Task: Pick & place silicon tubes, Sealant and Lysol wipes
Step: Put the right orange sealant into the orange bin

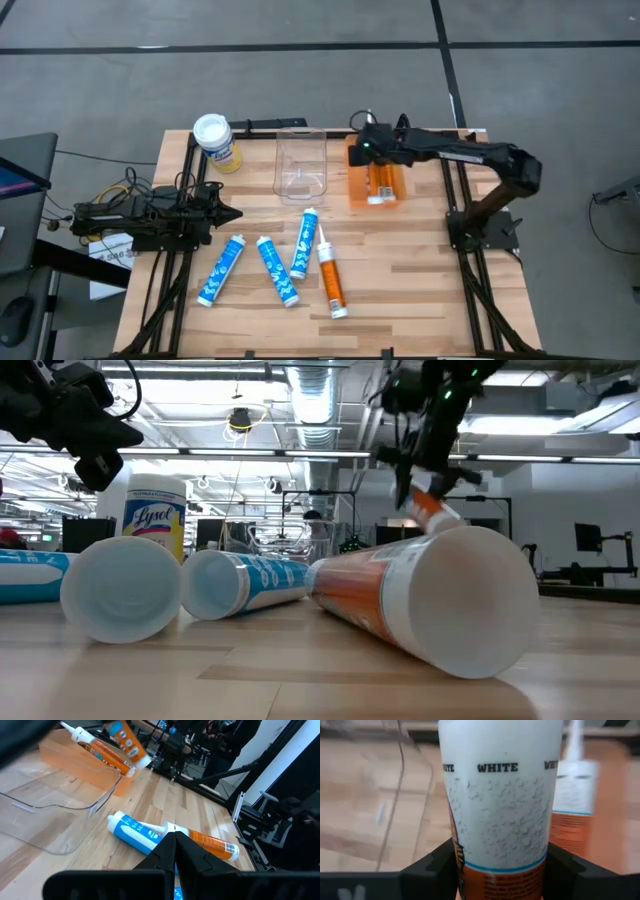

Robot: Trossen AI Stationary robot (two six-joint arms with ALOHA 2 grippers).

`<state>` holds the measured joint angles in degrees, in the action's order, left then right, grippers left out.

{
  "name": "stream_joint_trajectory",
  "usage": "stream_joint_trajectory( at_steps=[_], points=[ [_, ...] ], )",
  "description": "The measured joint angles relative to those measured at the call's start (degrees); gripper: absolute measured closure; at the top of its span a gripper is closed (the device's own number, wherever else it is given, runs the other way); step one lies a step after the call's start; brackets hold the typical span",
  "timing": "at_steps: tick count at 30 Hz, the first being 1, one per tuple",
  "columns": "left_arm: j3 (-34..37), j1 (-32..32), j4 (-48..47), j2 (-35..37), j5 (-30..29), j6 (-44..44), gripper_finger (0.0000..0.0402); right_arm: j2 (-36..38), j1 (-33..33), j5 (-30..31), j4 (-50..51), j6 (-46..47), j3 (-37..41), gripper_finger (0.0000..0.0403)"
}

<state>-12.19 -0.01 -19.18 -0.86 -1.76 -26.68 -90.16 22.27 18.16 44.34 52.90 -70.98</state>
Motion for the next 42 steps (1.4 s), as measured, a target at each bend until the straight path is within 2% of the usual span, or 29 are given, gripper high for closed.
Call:
stream_joint_trajectory(
  at_steps=[4, 13, 19, 29, 42],
  points=[
    [0.0, 0.0, 0.0, 0.0, 0.0, -0.1, 0.0402, -4.5, 1.5, -1.3, -0.1, -1.1, 0.0, 0.0214],
    [0.0, 0.0, 0.0, 0.0, 0.0, -1.0, 0.0402, -10.1, 2.9, 1.7, -0.9, -0.9, 0.0, 0.0207],
    [0.0, 0.0, 0.0, 0.0, 0.0, -1.0, 0.0402, -9.8, 4.3, 3.2, -5.4, -0.4, -0.1, 0.0212],
    [0.0, 0.0, 0.0, 0.0, 0.0, -1.2, 0.0402, -10.2, 5.8, 4.9, -4.4, -2.1, -0.7, 0.0211],
    [0.0, 0.0, 0.0, 0.0, 0.0, -1.2, 0.0402, -14.3, 4.4, 6.1, -4.2, -2.0, -0.7, 0.0179]
  ],
)
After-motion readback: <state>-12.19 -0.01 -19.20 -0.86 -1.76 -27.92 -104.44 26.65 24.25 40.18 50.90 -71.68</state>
